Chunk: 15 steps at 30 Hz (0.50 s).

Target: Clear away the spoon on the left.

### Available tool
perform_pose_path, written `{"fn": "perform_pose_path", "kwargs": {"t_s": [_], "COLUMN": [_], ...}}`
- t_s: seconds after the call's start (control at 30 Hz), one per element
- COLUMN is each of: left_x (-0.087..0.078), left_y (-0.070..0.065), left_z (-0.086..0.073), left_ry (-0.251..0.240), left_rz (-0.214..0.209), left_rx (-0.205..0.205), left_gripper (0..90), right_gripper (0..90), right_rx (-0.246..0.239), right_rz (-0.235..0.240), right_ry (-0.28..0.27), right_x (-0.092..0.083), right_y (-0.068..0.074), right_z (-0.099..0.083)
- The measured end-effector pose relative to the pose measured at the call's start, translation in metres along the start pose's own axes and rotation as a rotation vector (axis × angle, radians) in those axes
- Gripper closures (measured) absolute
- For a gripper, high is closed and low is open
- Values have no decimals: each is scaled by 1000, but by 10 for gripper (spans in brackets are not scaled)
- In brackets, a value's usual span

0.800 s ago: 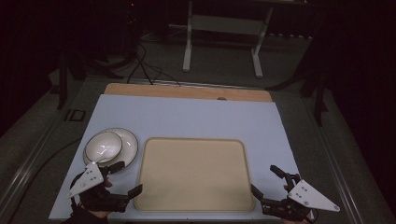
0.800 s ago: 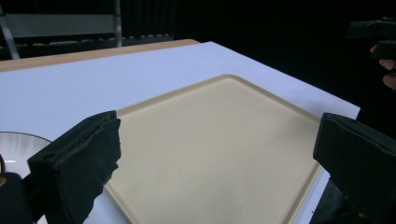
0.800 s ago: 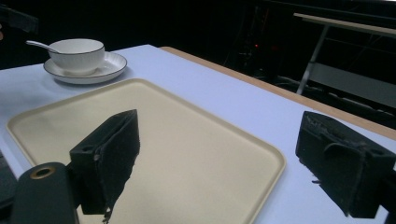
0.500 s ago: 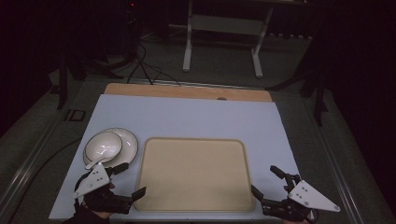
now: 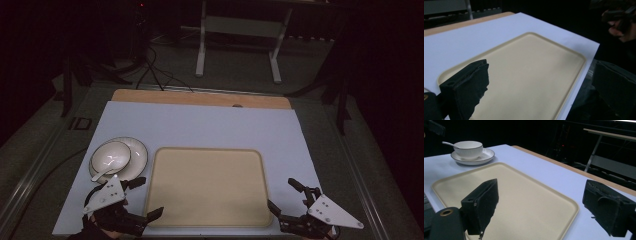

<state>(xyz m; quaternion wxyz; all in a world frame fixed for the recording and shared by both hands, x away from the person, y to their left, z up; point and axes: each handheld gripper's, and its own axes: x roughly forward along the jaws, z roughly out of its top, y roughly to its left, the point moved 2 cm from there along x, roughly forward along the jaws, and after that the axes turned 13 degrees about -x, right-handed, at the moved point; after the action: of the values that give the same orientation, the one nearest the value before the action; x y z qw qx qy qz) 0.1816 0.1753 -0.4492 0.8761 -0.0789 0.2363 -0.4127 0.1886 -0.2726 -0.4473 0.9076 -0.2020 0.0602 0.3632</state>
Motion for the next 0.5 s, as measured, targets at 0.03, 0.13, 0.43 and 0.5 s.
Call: {"fn": "perform_pose_path", "kwargs": {"t_s": [0.03,0.13,0.43,0.5], "left_x": [-1,-4,-10,-11], "left_y": [-1,-3,-2,-1], "left_z": [3,9,28,34], "left_ry": [-3,-11,19,23], "left_rz": [6,28,76,107], "left_rx": [4,11,22,21], "left_gripper": [16,16,16,16], "right_gripper": [129,120,120,120], "right_rx": [1,-2,-19,-18], "right_rz": [2,0,6,4], "right_ry": [-2,-7,-8,-11], "right_x": [0,0,1,1], "right_y": [0,1,3,3], "right_z": [0,0,1,1]}}
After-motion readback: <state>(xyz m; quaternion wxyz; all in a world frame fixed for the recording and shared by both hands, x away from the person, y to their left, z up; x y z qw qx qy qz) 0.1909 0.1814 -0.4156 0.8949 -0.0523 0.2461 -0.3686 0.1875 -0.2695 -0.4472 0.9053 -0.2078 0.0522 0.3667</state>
